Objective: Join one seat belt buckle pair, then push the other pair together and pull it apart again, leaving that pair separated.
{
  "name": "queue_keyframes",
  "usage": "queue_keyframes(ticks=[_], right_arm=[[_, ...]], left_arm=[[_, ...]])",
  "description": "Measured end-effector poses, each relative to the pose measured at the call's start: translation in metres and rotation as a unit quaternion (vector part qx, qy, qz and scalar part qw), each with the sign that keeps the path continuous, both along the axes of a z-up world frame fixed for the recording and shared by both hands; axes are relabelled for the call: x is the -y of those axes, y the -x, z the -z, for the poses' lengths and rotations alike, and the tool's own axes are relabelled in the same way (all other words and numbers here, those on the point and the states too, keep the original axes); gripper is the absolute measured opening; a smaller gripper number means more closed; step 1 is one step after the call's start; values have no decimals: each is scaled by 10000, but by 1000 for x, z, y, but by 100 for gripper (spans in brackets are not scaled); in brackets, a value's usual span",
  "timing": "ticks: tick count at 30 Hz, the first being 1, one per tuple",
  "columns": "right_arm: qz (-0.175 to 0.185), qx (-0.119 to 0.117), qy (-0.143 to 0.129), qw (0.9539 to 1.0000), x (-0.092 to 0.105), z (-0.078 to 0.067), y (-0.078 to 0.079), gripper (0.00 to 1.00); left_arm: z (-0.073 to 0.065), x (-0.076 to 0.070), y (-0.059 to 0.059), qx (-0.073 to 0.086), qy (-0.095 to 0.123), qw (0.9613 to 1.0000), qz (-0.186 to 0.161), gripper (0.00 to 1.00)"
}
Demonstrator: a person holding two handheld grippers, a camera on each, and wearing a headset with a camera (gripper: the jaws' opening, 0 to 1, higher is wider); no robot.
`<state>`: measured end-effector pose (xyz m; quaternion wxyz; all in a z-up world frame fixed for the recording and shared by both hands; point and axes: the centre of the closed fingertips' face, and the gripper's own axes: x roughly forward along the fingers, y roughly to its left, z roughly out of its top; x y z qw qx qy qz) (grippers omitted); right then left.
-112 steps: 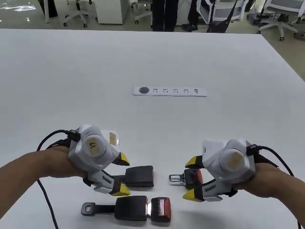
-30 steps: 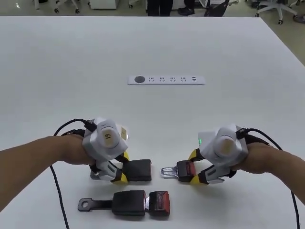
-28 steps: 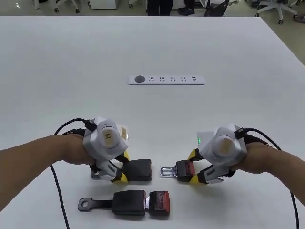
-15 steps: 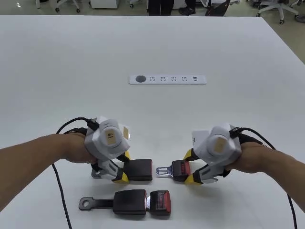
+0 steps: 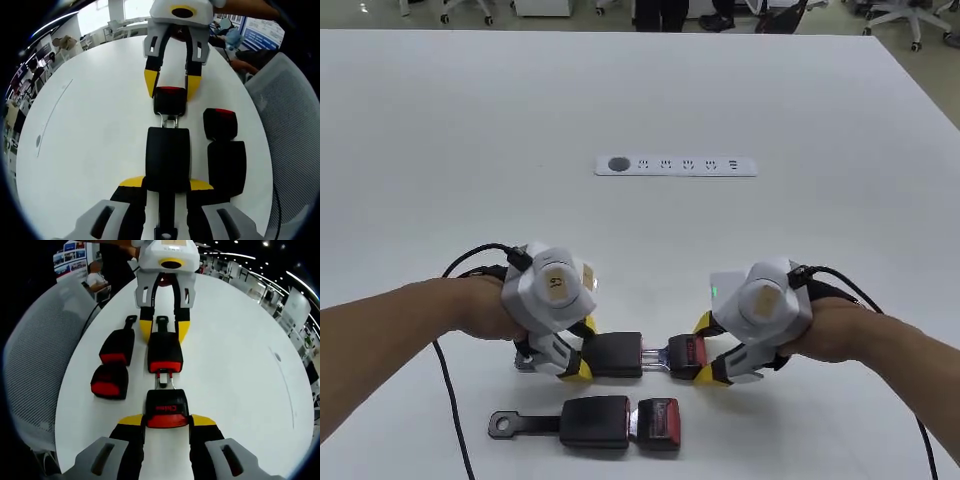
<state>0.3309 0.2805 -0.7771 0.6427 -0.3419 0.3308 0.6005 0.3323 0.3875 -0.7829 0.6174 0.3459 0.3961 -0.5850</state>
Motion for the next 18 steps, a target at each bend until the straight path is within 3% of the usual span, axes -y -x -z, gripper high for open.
queue_keyframes(ticks=[6,18], right_arm=[[-43,112,0,9999,-7,2,-3,31],[31,92,-27,9999,-7,2,-2,30]], left_arm=[[1,-1,-1,-2,3,10000,-8,31],[1,0,0,10,6,10000,-54,31]])
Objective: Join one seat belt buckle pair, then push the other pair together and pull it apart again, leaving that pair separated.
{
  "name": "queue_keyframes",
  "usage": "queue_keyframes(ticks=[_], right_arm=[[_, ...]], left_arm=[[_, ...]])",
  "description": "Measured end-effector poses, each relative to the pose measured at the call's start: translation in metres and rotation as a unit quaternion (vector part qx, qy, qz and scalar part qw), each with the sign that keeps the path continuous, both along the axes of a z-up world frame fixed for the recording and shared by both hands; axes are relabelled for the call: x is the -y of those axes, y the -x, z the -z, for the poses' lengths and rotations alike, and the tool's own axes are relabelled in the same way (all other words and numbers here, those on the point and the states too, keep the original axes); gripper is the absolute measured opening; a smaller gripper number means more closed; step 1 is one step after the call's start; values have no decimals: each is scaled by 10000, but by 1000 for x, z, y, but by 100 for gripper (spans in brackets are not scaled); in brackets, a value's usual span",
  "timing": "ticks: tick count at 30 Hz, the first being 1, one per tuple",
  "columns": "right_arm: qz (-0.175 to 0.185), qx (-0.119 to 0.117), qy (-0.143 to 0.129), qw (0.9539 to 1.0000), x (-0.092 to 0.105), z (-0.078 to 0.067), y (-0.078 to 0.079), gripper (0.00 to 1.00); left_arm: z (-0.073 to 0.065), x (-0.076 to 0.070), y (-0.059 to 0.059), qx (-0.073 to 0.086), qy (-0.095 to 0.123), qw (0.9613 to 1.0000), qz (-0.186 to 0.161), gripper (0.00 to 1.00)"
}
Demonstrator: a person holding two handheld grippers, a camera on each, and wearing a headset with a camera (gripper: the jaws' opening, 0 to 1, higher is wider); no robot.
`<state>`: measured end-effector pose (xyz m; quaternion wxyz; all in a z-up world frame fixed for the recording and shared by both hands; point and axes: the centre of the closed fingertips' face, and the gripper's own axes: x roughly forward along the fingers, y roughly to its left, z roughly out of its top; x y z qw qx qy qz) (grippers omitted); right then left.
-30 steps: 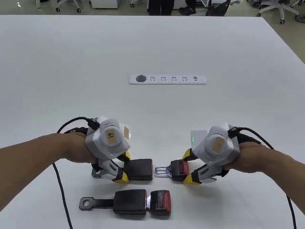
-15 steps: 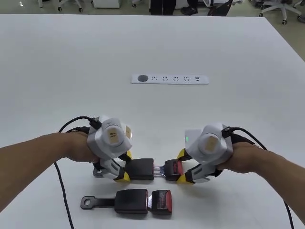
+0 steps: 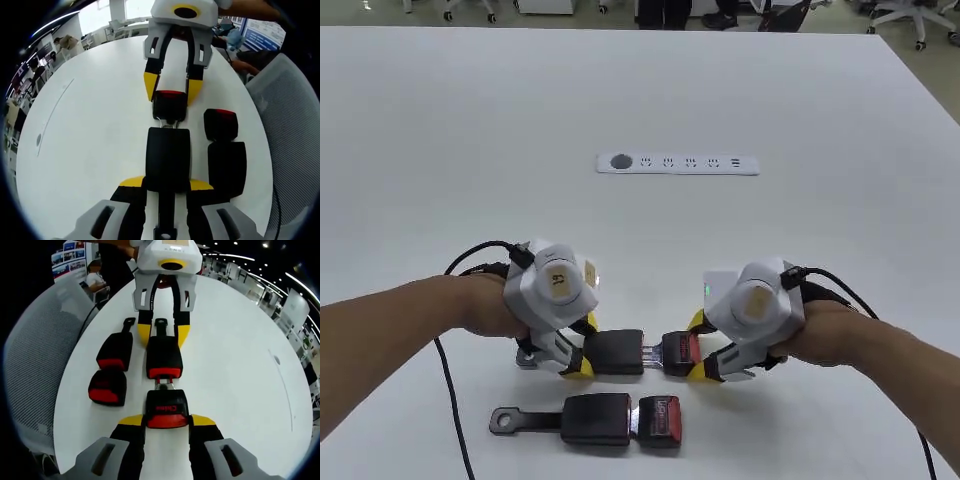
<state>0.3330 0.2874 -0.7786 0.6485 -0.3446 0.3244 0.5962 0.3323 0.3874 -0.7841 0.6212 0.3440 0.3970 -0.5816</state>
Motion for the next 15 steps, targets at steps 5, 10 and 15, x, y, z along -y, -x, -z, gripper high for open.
queue_keyframes(ticks=[5,10,15], right_arm=[[15,-7,9,10000,0,1,0,29],[12,7,19,10000,-1,1,1,29],[38,1,33,10000,-3,1,1,28]], left_arm=[[0,0,0,6,-13,10000,9,31],[0,0,0,9,-22,10000,0,31],[0,0,0,13,-48,10000,5,31]])
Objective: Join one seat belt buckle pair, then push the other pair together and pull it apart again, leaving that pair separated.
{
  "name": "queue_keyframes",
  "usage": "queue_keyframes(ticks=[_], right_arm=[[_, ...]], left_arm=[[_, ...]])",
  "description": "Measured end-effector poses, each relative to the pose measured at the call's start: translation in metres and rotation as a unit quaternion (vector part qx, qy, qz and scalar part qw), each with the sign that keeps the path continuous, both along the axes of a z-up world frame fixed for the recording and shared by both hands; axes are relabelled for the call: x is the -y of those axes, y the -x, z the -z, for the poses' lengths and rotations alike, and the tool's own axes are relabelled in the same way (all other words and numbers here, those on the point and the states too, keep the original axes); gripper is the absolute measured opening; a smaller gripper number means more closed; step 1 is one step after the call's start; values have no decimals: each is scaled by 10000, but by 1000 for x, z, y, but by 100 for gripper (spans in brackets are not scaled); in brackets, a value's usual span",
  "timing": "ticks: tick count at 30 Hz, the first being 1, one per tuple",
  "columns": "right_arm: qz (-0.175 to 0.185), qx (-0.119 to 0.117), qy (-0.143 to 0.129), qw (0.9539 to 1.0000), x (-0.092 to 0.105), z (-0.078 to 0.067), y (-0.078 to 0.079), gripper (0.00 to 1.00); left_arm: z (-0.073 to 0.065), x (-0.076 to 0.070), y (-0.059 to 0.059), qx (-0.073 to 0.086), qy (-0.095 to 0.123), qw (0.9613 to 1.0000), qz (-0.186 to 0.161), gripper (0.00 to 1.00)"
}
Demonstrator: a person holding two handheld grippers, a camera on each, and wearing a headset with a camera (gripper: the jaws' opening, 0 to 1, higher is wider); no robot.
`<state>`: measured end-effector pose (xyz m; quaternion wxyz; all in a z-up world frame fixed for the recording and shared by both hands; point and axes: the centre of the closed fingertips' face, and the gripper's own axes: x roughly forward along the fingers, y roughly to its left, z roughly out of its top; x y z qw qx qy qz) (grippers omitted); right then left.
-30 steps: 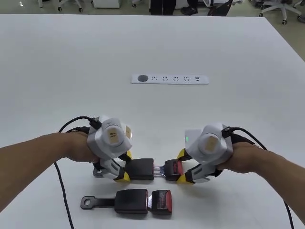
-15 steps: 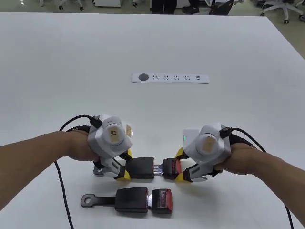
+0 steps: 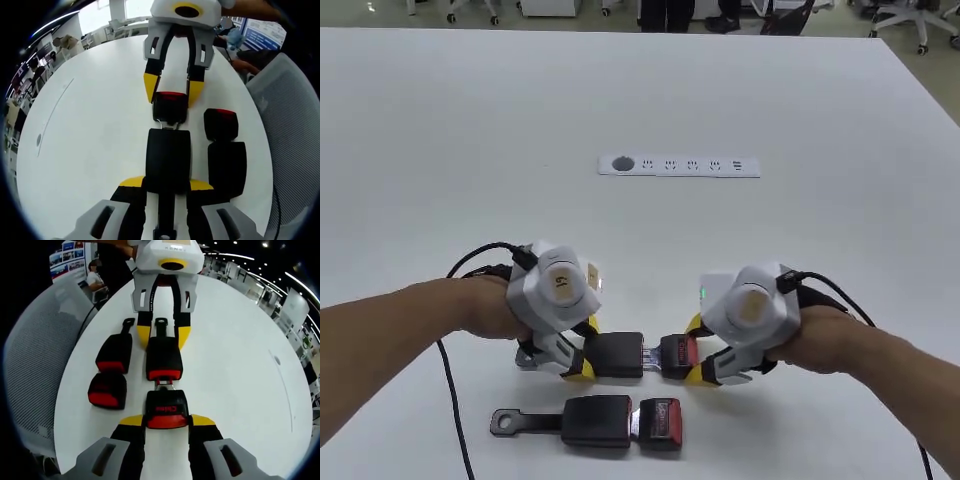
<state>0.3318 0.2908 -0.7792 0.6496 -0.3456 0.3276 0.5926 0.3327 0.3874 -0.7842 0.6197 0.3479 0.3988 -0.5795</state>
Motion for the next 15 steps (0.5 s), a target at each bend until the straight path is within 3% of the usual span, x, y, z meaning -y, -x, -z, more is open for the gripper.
queue_keyframes(ticks=[5,15], right_arm=[[97,-98,-110,9998,-10,-1,2,28],[88,-55,-8,9999,-15,-2,1,28]], left_arm=[[-1,1,1,1,-6,10000,-21,31],[-1,1,1,13,-92,10000,28,31]])
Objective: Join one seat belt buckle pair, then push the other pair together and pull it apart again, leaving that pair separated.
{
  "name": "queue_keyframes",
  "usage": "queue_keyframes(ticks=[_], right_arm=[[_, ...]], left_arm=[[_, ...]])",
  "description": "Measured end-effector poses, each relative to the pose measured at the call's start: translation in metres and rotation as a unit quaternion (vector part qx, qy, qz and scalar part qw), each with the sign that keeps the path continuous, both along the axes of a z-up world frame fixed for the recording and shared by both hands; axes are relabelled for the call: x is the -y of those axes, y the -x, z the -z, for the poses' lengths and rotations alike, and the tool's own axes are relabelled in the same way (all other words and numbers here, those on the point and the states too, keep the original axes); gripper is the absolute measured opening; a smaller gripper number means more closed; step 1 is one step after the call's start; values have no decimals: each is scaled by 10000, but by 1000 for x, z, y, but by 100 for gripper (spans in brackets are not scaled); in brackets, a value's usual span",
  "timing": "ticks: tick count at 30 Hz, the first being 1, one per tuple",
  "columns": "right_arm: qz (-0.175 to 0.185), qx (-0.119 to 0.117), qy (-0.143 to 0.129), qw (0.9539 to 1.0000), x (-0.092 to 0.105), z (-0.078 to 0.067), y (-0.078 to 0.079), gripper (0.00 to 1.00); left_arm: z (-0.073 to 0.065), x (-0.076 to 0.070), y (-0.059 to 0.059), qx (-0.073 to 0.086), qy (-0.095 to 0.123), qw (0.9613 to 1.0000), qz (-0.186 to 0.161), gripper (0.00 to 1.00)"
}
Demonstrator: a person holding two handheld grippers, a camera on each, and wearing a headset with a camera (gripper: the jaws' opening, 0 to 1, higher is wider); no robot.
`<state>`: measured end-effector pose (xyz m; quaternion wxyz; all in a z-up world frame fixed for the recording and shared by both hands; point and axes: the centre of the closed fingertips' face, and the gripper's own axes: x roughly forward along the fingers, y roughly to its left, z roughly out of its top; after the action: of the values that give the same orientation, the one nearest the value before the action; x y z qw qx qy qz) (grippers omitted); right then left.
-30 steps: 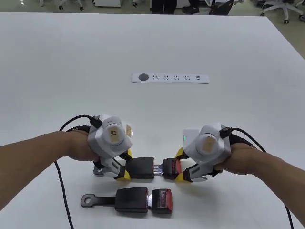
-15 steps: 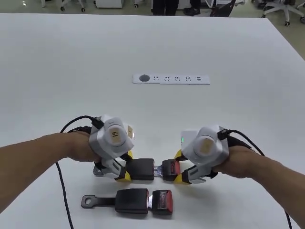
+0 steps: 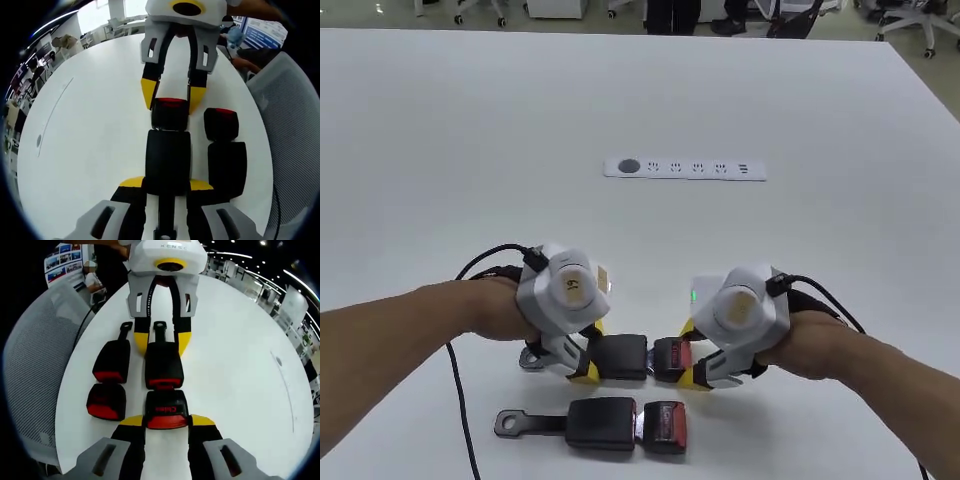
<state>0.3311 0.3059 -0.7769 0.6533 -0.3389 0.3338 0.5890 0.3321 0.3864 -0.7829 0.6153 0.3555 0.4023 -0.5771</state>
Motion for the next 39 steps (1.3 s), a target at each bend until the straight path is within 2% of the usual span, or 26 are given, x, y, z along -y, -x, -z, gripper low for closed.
queue_keyframes(ticks=[29,31,39], right_arm=[[-19,26,44,10000,1,1,1,29],[-47,35,129,9999,5,1,1,29],[-53,-19,70,10000,16,3,1,30]], left_arm=[[2,1,2,19,-85,10000,-5,32],[3,0,2,20,-97,10000,3,32],[2,0,1,4,-125,9999,9,32]])
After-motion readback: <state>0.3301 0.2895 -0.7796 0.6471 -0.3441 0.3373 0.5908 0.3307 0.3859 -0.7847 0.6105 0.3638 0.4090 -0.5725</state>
